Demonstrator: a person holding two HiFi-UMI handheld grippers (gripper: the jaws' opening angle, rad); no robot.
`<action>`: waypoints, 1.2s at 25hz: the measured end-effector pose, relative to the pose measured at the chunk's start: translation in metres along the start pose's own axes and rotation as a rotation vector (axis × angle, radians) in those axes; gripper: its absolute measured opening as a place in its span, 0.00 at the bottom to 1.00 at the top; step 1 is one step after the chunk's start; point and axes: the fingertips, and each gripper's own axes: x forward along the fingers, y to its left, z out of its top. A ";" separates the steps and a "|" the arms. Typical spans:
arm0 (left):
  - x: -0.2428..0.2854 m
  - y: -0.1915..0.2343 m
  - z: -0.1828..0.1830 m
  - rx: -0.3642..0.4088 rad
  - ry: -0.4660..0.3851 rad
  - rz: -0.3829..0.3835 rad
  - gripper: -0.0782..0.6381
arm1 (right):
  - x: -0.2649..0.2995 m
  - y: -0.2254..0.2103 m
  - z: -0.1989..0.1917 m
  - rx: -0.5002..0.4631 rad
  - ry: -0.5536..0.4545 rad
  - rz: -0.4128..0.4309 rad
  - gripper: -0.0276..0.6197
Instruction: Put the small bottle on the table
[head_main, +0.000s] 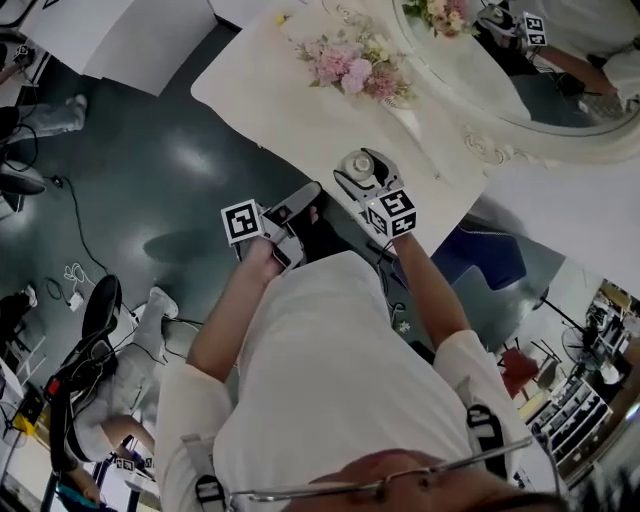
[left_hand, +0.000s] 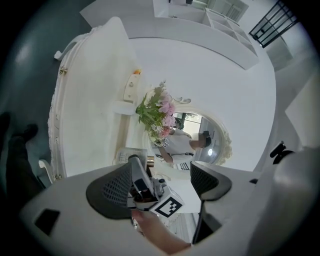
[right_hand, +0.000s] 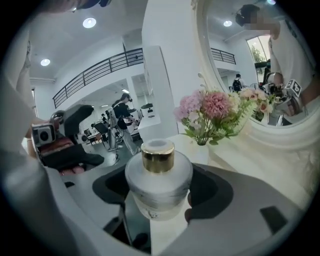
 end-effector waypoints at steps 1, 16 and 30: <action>0.002 0.001 0.002 0.003 -0.007 0.003 0.61 | 0.005 -0.005 -0.005 0.007 0.007 0.000 0.57; 0.014 0.037 0.010 -0.051 -0.065 0.053 0.61 | 0.065 -0.051 -0.095 0.021 0.157 -0.051 0.57; 0.031 0.048 0.009 -0.066 -0.085 0.064 0.61 | 0.084 -0.068 -0.128 0.019 0.191 -0.054 0.57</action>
